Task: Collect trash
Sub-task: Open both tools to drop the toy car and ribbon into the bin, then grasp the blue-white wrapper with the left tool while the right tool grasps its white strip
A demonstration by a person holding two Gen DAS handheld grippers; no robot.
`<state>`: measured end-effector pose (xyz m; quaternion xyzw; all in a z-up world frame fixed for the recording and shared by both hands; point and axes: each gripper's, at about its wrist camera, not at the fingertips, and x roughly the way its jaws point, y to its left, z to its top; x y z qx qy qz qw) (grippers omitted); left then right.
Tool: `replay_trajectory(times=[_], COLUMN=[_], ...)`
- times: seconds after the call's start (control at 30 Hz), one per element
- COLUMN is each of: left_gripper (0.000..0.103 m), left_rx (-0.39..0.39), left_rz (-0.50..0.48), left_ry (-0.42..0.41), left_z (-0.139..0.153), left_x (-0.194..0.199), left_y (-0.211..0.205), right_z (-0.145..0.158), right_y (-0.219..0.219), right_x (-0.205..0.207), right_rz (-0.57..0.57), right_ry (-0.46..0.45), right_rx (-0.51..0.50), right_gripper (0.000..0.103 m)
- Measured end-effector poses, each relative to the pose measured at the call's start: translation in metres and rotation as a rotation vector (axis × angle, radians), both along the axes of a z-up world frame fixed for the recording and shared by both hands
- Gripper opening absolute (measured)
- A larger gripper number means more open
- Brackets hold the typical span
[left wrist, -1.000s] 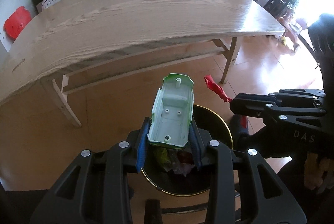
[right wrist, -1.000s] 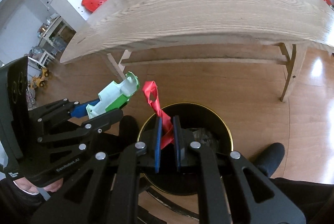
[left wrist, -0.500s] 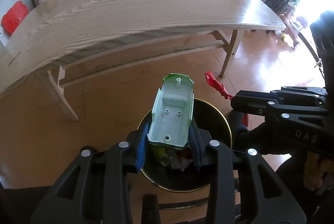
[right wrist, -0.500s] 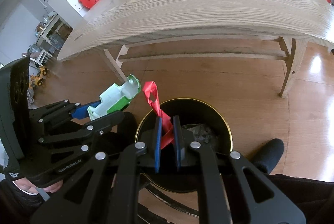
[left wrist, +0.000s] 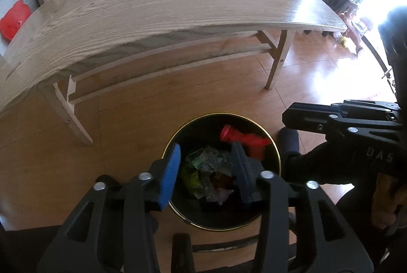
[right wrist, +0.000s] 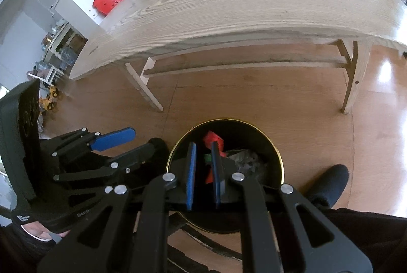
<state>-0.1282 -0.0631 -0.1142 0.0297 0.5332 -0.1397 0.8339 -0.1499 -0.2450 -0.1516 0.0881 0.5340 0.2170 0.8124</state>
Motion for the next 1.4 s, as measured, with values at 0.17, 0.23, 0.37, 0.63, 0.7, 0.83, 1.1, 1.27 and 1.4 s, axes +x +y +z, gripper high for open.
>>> replay_trajectory(times=[0.17, 0.23, 0.37, 0.63, 0.7, 0.83, 1.1, 1.27, 1.4], left_gripper=[0.059, 0.065, 0.075, 0.085, 0.088, 0.090, 0.091, 0.091, 0.090], left_rx=[-0.002, -0.006, -0.012, 0.020, 0.036, 0.116, 0.120, 0.190, 0.144], left_rz=[0.012, 0.018, 0.034, 0.057, 0.047, 0.049, 0.058, -0.011, 0.013], left_ry=[-0.006, -0.008, -0.011, -0.073, -0.112, -0.202, -0.276, -0.340, -0.306], left_z=[0.000, 0.001, 0.003, 0.035, 0.047, 0.069, 0.078, 0.069, 0.058], left_x=[-0.001, 0.000, 0.002, 0.041, 0.058, 0.113, 0.230, 0.297, 0.345], left_y=[0.000, 0.001, 0.003, 0.014, 0.015, 0.016, 0.016, -0.003, 0.000], right_z=[0.004, 0.008, 0.008, 0.042, 0.058, 0.078, 0.080, 0.068, 0.054], right_y=[-0.004, -0.004, -0.004, -0.004, -0.002, 0.001, -0.008, -0.002, -0.002], right_x=[0.000, -0.001, 0.002, 0.033, 0.052, 0.103, 0.235, 0.301, 0.348], right_rz=[-0.016, -0.017, -0.028, -0.052, -0.055, -0.072, -0.085, -0.045, -0.031], right_ry=[-0.011, -0.031, -0.025, -0.094, -0.137, -0.188, -0.196, -0.235, -0.247], right_rx=[0.016, 0.010, 0.014, -0.017, -0.035, -0.073, -0.116, -0.165, -0.189], right_gripper=[0.066, 0.066, 0.066, 0.074, 0.079, 0.080, 0.080, 0.080, 0.080])
